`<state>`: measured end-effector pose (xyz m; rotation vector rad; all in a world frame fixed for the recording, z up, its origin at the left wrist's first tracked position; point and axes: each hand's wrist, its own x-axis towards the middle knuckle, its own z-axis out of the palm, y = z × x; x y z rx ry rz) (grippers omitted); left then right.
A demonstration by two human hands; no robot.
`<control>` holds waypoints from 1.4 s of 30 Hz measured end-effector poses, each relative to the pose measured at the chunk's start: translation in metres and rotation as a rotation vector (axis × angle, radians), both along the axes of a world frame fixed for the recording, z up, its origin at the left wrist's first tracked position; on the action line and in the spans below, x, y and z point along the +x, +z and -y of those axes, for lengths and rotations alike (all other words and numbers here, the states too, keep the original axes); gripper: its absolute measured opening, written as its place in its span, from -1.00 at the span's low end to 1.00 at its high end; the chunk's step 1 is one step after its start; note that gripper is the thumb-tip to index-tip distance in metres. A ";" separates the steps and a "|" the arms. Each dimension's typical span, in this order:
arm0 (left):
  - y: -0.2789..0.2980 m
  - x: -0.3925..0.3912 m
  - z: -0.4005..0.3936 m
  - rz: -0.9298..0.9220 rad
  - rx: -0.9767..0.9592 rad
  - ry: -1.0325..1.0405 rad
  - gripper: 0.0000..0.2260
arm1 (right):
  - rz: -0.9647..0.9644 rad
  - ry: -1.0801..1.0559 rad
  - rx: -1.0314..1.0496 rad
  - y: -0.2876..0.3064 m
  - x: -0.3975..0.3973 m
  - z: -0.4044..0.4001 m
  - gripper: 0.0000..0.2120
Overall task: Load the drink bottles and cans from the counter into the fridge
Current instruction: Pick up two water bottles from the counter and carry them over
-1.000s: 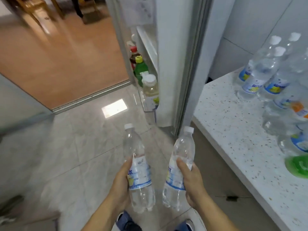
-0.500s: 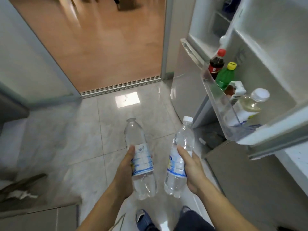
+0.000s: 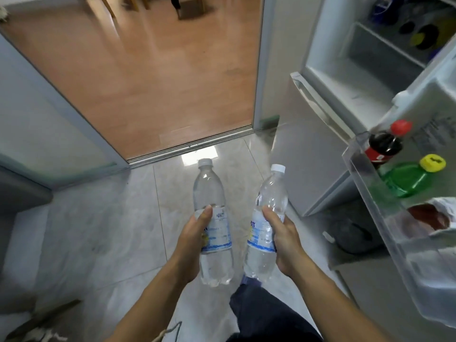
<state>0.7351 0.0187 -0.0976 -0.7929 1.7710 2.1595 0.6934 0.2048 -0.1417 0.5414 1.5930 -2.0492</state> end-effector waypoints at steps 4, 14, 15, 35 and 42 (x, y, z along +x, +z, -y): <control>0.010 -0.077 0.014 -0.022 -0.031 -0.035 -0.47 | -0.047 0.004 -0.012 0.018 -0.075 0.011 -0.49; 0.002 -0.258 0.030 0.002 0.040 -0.149 -0.50 | -0.054 -0.285 0.055 0.019 -0.216 0.015 -0.72; 0.000 -0.278 0.031 0.012 0.049 -0.159 -0.54 | -0.050 -0.329 0.068 0.018 -0.228 0.018 -0.74; 0.111 -0.614 -0.078 -0.360 0.208 -0.721 -0.79 | -0.354 -0.995 0.268 0.153 -0.449 -0.034 -0.67; 0.170 -0.703 -0.206 -0.767 0.042 -0.817 -0.80 | -0.571 -1.273 0.331 0.219 -0.543 -0.142 -0.58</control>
